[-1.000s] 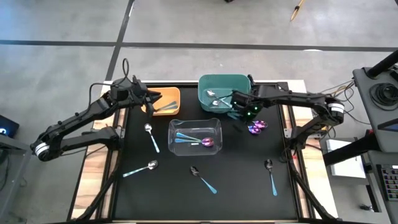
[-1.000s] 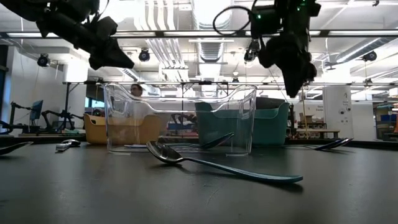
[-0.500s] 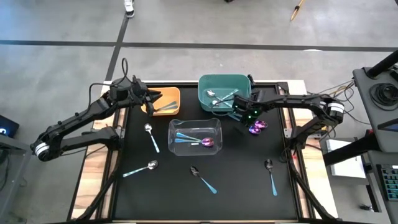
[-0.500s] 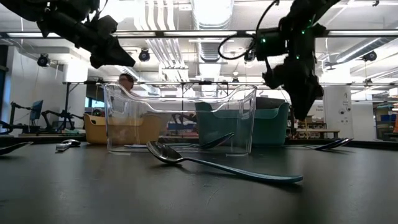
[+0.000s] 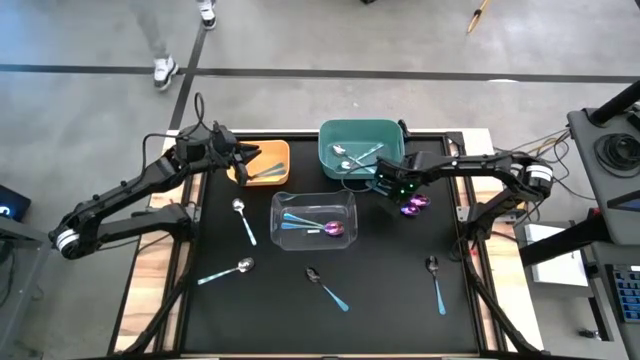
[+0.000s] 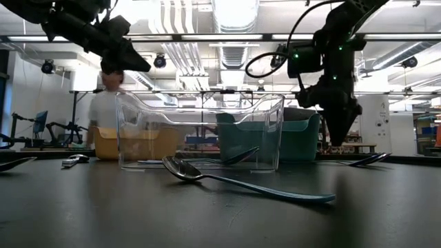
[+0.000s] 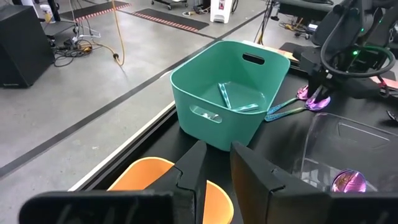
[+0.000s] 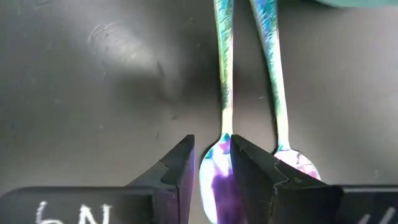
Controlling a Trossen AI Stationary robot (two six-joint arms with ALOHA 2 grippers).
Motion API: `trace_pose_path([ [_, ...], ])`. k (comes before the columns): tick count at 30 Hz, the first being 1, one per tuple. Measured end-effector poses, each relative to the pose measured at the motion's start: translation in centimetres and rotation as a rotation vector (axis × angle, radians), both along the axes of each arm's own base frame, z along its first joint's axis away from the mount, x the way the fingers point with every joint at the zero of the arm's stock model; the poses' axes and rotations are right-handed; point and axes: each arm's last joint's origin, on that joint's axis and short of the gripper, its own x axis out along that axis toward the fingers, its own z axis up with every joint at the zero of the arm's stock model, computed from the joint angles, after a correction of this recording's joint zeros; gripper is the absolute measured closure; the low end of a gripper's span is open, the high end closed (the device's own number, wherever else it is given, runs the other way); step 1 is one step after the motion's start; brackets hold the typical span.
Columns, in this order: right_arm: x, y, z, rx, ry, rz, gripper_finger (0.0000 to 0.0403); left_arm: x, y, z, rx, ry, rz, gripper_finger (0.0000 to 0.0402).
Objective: Sort silverware by color (type)
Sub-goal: Put the violet spoon into the transparent bin
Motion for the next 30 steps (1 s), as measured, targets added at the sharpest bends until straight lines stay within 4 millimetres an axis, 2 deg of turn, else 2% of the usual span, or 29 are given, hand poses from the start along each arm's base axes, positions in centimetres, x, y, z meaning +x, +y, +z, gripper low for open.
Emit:
trace_pose_path([
  [30,0.1,-0.1,-1.4,-0.061,-0.06,-0.001,0.031,0.0,0.0,0.0,-0.001,0.001,0.0,0.0348],
])
